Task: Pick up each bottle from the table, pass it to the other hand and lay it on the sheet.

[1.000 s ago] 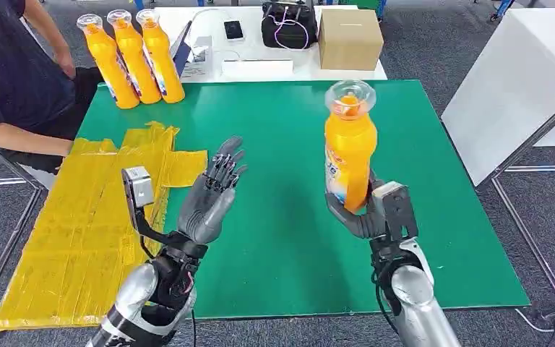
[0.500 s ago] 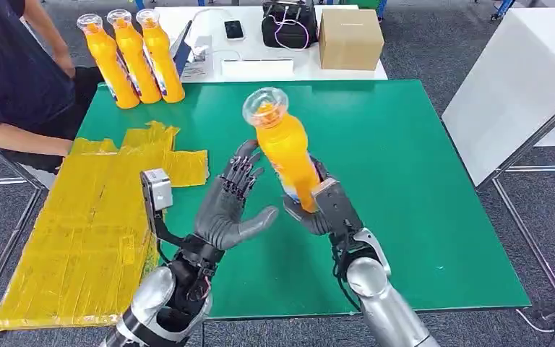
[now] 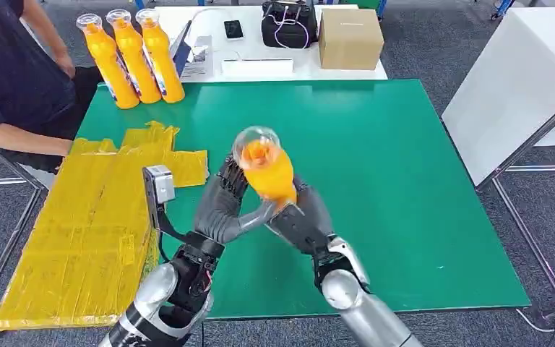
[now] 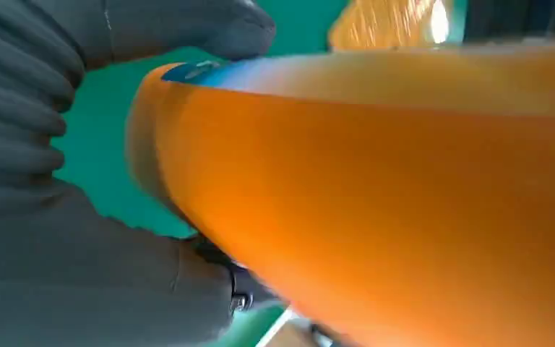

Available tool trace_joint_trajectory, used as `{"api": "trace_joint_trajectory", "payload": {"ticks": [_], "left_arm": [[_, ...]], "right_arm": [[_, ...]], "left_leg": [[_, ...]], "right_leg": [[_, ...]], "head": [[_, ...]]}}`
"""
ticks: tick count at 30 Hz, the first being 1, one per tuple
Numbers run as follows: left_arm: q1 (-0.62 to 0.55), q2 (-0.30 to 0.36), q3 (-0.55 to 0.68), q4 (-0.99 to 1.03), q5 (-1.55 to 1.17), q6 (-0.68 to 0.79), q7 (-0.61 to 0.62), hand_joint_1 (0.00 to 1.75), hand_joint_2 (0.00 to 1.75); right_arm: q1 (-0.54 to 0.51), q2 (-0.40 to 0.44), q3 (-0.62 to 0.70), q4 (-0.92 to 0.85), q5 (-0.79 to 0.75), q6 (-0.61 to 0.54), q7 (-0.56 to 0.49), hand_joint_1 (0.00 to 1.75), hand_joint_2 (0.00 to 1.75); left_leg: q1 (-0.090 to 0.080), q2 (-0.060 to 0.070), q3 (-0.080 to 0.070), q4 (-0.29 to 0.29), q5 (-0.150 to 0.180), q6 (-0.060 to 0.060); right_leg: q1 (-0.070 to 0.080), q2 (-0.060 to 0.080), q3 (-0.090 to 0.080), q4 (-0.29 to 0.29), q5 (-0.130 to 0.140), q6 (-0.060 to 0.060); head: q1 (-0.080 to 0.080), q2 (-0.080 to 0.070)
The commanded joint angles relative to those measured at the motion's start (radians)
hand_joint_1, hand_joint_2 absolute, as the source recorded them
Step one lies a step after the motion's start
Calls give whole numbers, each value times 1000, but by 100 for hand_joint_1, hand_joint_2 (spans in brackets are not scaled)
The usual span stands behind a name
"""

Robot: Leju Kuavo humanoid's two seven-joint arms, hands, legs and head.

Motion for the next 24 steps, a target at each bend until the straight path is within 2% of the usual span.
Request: {"api": "trace_joint_trajectory", "payload": {"ticks": [1,9,10,15,18,22,24], "left_arm": [[-60,-4,-26,99,19,12,15,0,175],[-76,-11,-49,112,19,14,19,0,175],[-76,-12,-49,112,19,15,20,0,175],[-84,-7,-61,114,-10,21,20,0,175],[-130,22,-117,138,-82,-76,83,0,175],[-133,7,-104,161,-113,-134,109,0,175],[-150,12,-127,182,-139,-225,148,0,175]], "right_arm": [[-65,25,136,150,38,-30,-5,175,175],[-95,39,189,162,163,-83,12,175,175],[-96,39,189,162,163,-83,12,175,175],[-98,35,185,163,168,-89,14,175,175],[-101,29,182,165,170,-86,11,175,175],[-105,26,181,173,175,-87,4,175,175],[-110,26,182,186,173,-89,-2,175,175]], "left_leg": [[0,1,4,-1,-1,-1],[0,1,1,0,0,0],[0,2,5,0,-2,-1],[0,0,1,0,0,0],[0,0,1,0,0,-1],[0,0,3,0,-1,-1],[0,1,1,0,0,0]], "right_leg": [[0,1,4,-1,-1,0],[0,1,1,0,0,0],[0,1,6,0,-2,-1],[0,0,1,0,0,0],[0,0,1,0,-1,0],[0,-1,3,0,-1,0],[0,0,1,0,0,0]], "head": [[0,0],[0,0],[0,0],[0,0],[0,0],[0,0],[0,0]]}}
